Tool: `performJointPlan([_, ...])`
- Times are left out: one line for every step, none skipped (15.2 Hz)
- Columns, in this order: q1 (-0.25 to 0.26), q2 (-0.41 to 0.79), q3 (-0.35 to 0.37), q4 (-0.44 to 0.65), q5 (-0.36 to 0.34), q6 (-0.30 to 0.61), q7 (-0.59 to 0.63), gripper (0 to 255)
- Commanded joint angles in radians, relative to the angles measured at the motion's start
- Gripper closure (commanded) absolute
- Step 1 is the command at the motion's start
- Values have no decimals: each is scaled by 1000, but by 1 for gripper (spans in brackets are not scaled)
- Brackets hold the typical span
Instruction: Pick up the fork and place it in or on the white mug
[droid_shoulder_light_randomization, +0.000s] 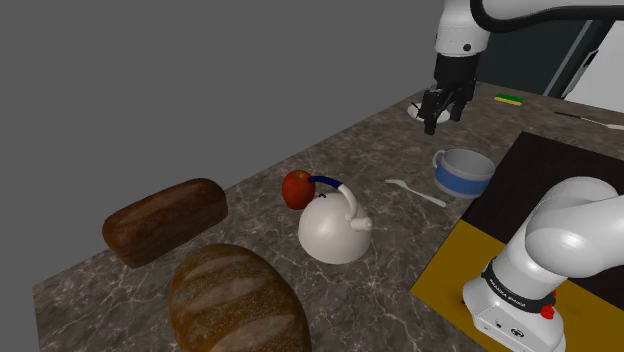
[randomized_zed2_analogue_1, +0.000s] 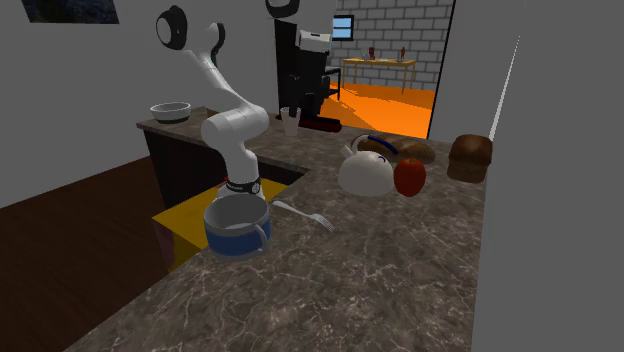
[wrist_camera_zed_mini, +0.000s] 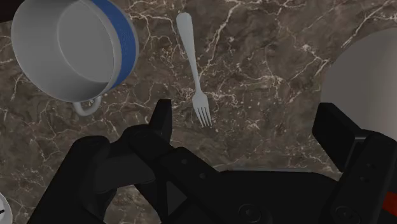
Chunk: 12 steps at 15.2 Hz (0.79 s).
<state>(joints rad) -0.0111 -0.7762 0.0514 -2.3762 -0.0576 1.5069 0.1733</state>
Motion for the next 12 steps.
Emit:
performJointPlan([0,0,0,0,0,0,0,0])
performJointPlan([0,-2,-13,-33,-4,30,-16,0])
performJointPlan([-1,-3,-25,-65,-9,60,-32,0])
performJointPlan([-1,-2,-38,-96,-14,90,-48,0])
performJointPlan([-2,0,-51,-125,-19,121,-63,0])
performJointPlan([-3,5,-64,-154,-25,153,-79,0])
performJointPlan([-5,10,-77,-182,-30,185,-95,0])
performJointPlan([-7,18,-91,-208,-36,218,-111,0])
performJointPlan([-9,28,-104,-233,-42,251,-127,0])
performJointPlan([-11,40,-117,-257,-48,285,-143,0])
performJointPlan([-14,53,-131,-280,-54,320,-159,0])
performJointPlan([-16,69,-144,-301,-60,356,-175,0])
